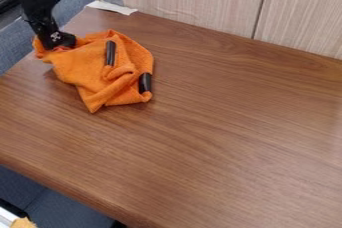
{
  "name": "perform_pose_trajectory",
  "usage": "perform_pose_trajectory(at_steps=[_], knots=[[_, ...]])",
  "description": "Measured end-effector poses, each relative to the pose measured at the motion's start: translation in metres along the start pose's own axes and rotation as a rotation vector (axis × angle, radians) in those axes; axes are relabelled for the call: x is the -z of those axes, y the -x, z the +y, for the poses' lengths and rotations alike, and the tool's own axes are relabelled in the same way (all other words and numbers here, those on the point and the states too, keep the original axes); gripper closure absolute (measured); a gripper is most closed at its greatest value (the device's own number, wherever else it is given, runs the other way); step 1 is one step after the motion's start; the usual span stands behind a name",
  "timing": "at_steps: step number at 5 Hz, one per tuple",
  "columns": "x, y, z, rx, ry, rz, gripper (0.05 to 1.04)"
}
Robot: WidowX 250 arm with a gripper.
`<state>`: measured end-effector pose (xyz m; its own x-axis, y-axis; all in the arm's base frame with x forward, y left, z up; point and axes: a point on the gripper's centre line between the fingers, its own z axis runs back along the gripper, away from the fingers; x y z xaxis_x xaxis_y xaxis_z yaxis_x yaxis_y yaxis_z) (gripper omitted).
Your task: Unfold the cloth from bottom left to top right
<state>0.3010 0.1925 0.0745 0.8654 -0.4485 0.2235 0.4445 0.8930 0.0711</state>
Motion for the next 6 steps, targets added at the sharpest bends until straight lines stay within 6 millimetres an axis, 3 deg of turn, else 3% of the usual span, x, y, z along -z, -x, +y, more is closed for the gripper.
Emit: perform_pose_trajectory(at_steps=[1,2,4,5,6], knots=[[0.005,0.001,-0.002,0.002,-0.003,-0.026,0.966],[0.005,0.003,-0.003,-0.018,0.011,-0.017,0.782],[-0.017,-0.003,-0.005,-0.002,-0.013,-0.044,0.194],[-0.029,-0.006,-0.008,0.008,-0.018,-0.061,0.073],[-0.049,-0.012,-0.014,0.024,-0.026,-0.096,0.078]])
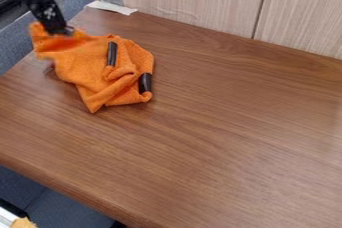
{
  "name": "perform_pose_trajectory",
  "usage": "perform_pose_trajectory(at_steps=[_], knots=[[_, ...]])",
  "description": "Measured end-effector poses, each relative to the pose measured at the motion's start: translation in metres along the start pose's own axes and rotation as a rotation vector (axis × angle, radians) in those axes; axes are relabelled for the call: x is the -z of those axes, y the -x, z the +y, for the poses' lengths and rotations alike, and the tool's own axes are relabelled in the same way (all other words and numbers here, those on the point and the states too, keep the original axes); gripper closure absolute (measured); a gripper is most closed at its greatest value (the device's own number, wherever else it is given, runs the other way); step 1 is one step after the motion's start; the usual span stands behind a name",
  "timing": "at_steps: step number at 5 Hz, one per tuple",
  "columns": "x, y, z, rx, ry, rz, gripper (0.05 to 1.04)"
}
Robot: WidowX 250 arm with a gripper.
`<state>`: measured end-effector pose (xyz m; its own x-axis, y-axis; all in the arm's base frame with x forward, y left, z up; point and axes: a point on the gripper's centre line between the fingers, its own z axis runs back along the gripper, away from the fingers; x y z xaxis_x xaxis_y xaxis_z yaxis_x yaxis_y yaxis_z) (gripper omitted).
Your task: Unfold the cloth from bottom left to top right
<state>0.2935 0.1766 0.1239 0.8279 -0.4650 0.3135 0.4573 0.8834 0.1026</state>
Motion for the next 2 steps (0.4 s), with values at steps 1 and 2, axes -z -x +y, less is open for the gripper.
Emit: perform_pose_trajectory(at_steps=[1,2], knots=[[-0.019,-0.01,-0.003,0.021,-0.002,-0.045,0.083],[-0.039,-0.009,-0.003,-0.005,-0.018,-0.105,0.083]])
